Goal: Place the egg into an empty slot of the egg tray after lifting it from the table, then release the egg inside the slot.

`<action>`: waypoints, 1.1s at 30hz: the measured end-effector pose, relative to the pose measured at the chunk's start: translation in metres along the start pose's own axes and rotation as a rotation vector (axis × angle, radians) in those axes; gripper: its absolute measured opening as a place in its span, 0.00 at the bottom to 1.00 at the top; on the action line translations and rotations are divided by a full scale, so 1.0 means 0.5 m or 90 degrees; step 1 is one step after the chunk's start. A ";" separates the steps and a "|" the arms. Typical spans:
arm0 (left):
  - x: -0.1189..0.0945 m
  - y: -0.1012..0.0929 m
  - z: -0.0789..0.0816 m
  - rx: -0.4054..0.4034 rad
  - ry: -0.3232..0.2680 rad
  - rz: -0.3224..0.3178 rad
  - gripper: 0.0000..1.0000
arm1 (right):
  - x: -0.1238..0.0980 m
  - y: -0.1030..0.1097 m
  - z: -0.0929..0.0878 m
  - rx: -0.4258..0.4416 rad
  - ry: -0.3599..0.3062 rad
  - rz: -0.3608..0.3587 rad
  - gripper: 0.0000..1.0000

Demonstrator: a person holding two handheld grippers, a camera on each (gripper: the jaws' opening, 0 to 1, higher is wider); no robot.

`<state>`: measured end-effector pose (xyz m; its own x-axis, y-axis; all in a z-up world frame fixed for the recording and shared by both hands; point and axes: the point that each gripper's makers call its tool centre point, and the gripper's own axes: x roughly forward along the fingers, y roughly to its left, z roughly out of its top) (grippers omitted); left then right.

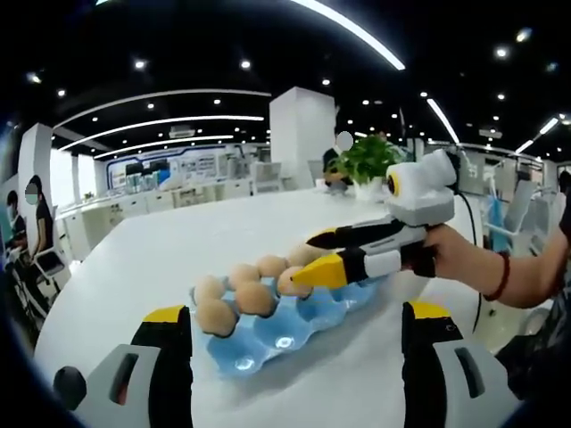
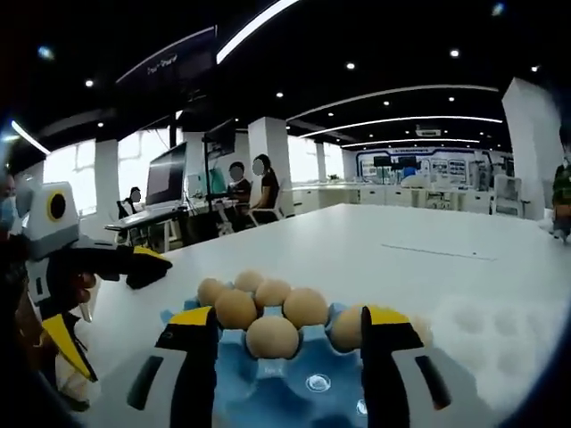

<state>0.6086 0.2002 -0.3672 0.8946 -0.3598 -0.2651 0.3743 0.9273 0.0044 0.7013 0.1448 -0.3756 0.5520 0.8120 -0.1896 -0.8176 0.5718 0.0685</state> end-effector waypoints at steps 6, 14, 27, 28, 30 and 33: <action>-0.001 -0.001 0.000 -0.001 -0.001 0.001 1.00 | -0.018 -0.018 0.007 -0.015 -0.005 -0.019 0.74; -0.001 -0.009 0.005 0.001 -0.008 -0.004 1.00 | -0.043 -0.047 0.010 -0.018 -0.004 -0.042 0.75; 0.002 -0.016 0.001 0.007 -0.004 -0.004 1.00 | -0.092 -0.077 0.005 -0.031 0.009 -0.064 0.76; 0.002 -0.015 0.001 0.008 -0.004 -0.004 1.00 | -0.095 -0.084 0.004 -0.031 0.010 -0.067 0.76; 0.003 -0.017 0.000 0.012 0.000 -0.003 1.00 | -0.104 -0.091 0.002 -0.037 0.012 -0.078 0.76; 0.004 -0.021 -0.002 0.015 0.004 -0.006 1.00 | -0.112 -0.113 0.001 -0.044 0.015 -0.094 0.76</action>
<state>0.6062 0.1896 -0.3688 0.8895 -0.3677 -0.2711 0.3884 0.9212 0.0249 0.7167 0.0670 -0.3685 0.6632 0.7167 -0.2158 -0.7380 0.6742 -0.0289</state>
